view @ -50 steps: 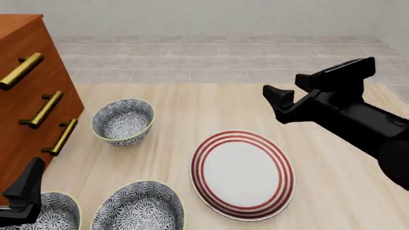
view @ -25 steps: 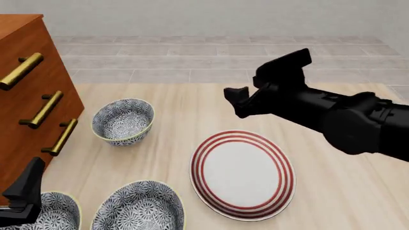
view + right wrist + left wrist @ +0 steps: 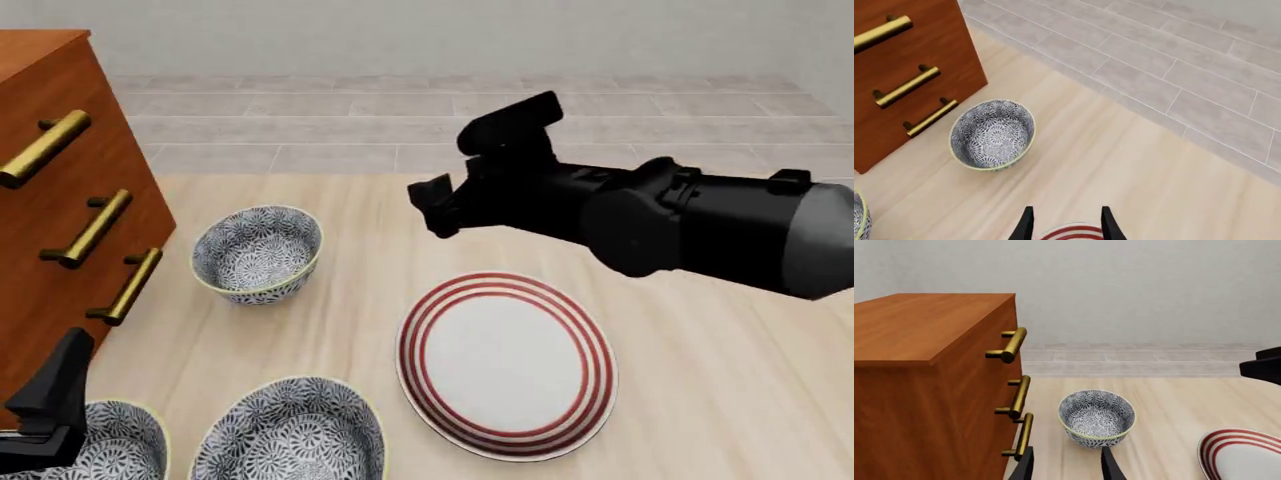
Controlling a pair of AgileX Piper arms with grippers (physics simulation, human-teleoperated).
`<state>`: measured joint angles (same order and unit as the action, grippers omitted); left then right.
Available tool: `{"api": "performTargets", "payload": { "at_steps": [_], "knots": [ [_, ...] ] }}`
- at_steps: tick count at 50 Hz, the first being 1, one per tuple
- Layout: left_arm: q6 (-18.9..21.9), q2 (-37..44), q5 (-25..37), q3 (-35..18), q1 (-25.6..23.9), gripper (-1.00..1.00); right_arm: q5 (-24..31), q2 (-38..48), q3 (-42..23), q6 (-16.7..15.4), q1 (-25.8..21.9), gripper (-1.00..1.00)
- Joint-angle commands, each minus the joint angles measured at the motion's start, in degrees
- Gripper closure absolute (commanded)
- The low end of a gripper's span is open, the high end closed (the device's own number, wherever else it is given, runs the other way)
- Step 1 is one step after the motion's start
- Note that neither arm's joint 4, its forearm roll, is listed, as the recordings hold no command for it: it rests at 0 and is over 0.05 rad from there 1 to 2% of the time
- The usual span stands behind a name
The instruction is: Pick up the bowl and put it in the front on the plate.
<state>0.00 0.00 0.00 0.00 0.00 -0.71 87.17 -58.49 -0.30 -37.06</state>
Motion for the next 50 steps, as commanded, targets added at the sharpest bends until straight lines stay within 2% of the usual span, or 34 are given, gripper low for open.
{"api": "performTargets", "payload": {
  "at_steps": [1,12,33,50],
  "knots": [
    [0.0,0.0,0.0,0.0,0.0,-1.0,1.4,4.1,-4.4,-0.3,-3.3,-1.0],
    [0.0,0.0,0.0,0.0,0.0,-1.0,2.7,7.6,-8.8,0.0,-5.9,-1.0],
    [0.0,0.0,0.0,0.0,0.0,-1.0,6.3,14.0,-18.1,-0.6,-7.5,-1.0],
    [0.0,0.0,0.0,0.0,0.0,-1.0,9.8,21.3,-25.4,0.4,-8.1,-1.0]
  ]
}}
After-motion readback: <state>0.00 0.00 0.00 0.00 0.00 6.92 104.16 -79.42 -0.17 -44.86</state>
